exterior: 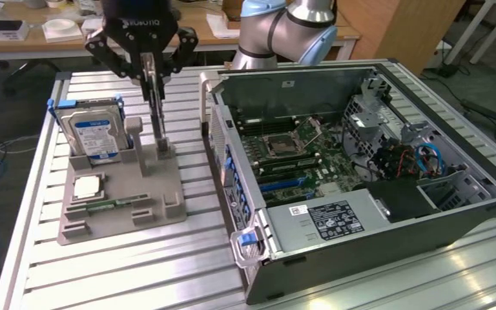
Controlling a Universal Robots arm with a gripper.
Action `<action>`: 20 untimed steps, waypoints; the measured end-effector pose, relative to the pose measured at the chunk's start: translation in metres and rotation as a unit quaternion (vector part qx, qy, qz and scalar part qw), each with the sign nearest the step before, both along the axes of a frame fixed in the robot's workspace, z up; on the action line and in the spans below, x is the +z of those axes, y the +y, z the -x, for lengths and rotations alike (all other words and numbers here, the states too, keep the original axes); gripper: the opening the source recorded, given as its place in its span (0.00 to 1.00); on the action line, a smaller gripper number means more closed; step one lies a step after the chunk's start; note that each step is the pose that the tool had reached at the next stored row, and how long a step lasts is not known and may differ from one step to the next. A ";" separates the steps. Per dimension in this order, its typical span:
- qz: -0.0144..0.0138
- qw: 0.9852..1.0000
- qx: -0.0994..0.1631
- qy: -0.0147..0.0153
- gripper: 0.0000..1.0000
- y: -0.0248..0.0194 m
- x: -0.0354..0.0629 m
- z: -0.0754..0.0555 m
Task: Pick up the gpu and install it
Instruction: 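Pick up the gpu and move the gpu toward the slot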
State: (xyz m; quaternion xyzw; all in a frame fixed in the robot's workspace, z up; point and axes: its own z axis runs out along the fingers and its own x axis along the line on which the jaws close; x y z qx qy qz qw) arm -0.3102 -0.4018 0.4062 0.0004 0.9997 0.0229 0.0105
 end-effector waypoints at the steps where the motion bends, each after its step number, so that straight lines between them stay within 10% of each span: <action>1: 0.000 1.000 0.000 0.000 0.26 0.0000 0.0037 0.000; 6: 0.000 1.000 0.000 0.000 0.26 0.0000 0.0207 0.000; 20: 0.000 1.000 -0.002 0.000 0.26 0.0000 0.0207 -0.029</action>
